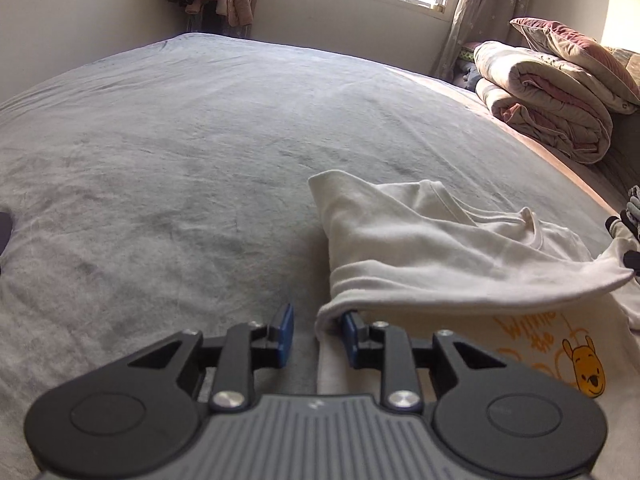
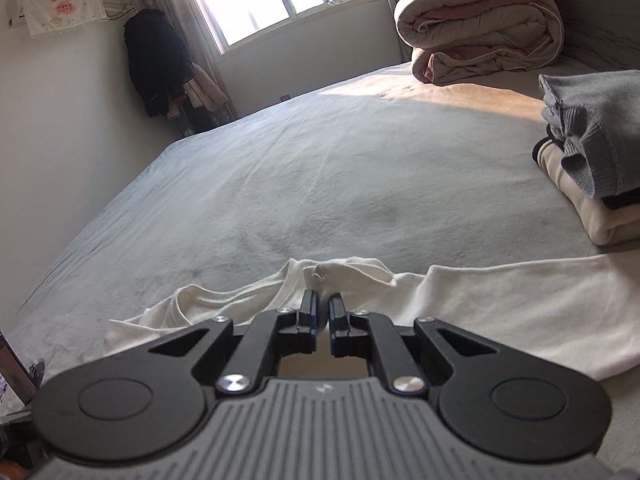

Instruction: Fold clothes

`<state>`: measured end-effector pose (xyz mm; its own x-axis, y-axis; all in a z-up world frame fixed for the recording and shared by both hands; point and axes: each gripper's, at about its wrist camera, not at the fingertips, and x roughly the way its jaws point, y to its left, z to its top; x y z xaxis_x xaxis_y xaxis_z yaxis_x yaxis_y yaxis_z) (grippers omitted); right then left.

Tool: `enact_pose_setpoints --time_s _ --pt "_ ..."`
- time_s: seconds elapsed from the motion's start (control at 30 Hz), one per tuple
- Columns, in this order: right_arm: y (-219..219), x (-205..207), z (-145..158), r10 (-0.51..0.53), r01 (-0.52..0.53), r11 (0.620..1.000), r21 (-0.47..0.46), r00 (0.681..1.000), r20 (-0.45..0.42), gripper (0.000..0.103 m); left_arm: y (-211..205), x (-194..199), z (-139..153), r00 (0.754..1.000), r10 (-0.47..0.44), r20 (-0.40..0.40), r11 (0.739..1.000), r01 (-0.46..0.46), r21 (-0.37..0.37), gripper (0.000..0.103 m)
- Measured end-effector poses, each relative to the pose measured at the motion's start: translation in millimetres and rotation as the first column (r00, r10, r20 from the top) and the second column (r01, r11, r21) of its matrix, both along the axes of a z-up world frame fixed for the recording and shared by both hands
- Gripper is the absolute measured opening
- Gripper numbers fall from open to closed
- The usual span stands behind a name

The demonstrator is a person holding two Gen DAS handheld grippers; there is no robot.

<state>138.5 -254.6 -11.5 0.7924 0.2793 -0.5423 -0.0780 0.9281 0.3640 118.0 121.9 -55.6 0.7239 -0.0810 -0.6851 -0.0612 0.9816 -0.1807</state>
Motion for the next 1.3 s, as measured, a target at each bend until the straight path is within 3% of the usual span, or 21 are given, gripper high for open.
enact_pose_setpoints --time_s 0.17,0.23,0.3,0.33,0.47,0.57,0.8,1.13,1.3 --pt "-8.8 -2.1 -24.7 0.04 -0.047 0.997 -0.066 0.994 -0.098 0.009 12.0 3.4 6.4 0.995 -0.058 -0.086 0.997 0.054 -0.052 0.028" --pt "-11.6 -6.5 -24.1 0.057 -0.066 0.994 -0.092 0.994 -0.096 0.015 19.3 4.1 9.5 0.989 -0.088 -0.122 0.993 0.077 -0.093 0.03" --pt "-13.1 -9.5 -17.5 0.056 -0.067 0.99 -0.126 0.994 -0.089 0.031 30.3 3.2 13.2 0.988 -0.098 -0.119 0.982 0.076 -0.174 0.031" --pt "-12.2 -10.4 -12.9 0.059 -0.07 0.987 -0.148 0.995 -0.078 0.033 35.7 2.7 15.1 0.988 -0.102 -0.116 0.974 0.076 -0.214 0.031" --pt "-1.5 -8.6 6.4 0.106 -0.109 0.976 -0.189 0.994 -0.023 0.034 53.0 1.6 20.9 0.992 -0.1 -0.078 0.934 0.067 -0.351 0.033" --pt "21.1 3.6 15.8 0.179 -0.176 0.971 -0.164 0.984 0.001 0.034 55.1 6.1 16.2 0.996 -0.065 -0.061 0.915 0.036 -0.401 0.035" --pt "103.5 31.3 30.0 0.375 -0.369 0.924 -0.104 0.926 0.047 0.034 46.0 19.6 -7.6 0.995 -0.027 -0.092 0.912 -0.013 -0.409 0.03" --pt "212.8 74.8 15.9 0.59 -0.581 0.796 -0.173 0.808 0.0 0.035 33.6 18.6 -5.2 0.988 -0.15 -0.04 0.951 0.133 -0.279 0.03" --pt "250.3 87.2 1.1 0.612 -0.606 0.766 -0.215 0.79 -0.046 0.035 36.4 18.1 -6.6 0.983 -0.179 -0.033 0.951 0.164 -0.263 0.03"
